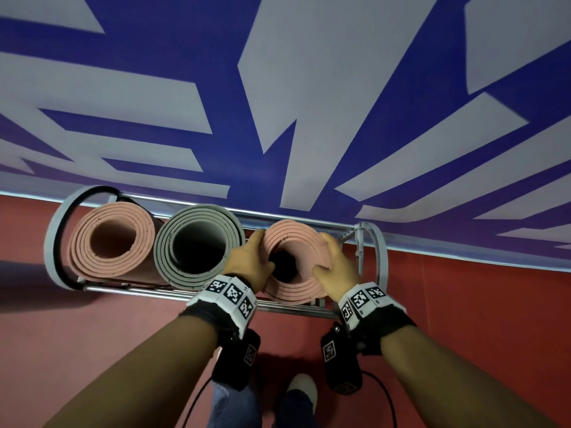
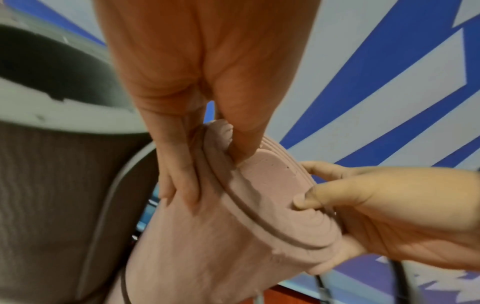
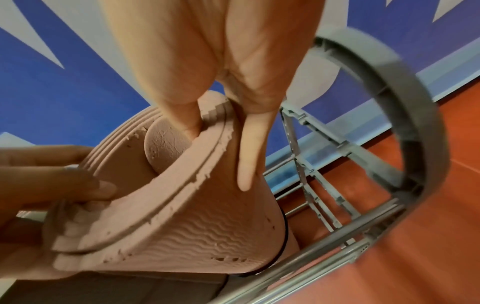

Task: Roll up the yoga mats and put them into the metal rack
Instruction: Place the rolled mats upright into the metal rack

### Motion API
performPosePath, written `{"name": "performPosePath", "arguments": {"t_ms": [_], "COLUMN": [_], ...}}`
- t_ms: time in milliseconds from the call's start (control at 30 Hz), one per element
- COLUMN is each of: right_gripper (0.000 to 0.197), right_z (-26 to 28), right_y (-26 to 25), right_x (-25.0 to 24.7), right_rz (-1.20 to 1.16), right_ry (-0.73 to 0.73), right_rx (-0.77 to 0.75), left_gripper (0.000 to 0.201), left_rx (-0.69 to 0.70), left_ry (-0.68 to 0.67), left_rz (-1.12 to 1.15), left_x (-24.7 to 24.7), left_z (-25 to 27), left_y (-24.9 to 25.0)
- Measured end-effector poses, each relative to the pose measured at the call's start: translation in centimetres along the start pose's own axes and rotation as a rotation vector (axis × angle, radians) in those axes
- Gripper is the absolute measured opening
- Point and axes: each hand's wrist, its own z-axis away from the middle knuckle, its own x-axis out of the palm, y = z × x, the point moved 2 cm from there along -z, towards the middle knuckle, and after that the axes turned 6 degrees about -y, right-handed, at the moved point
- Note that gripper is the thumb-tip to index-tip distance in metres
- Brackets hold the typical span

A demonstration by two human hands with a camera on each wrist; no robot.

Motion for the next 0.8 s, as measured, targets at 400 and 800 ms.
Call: {"name": "performPosePath", "arguments": {"t_ms": [400, 800], "right_gripper": [0.089, 0.084], "right_z": [-1.4, -1.1], "right_y": [-1.6, -2.1], "right_x": [2.7, 3.9], "right_rz": [-0.108, -0.002], "right_ry": [-0.082, -0.069], "right_rx": [0.023, 0.035], "left_gripper": [0.080, 0.065], "left_rx": [-0.027, 0.023], "left_ry": [-0.006, -0.004], "left_rz": [-0.097, -0.245], "left_x": [-0.8, -1.5], "left_z": [0.0, 2.1], "left_y": [-1.7, -2.6]}}
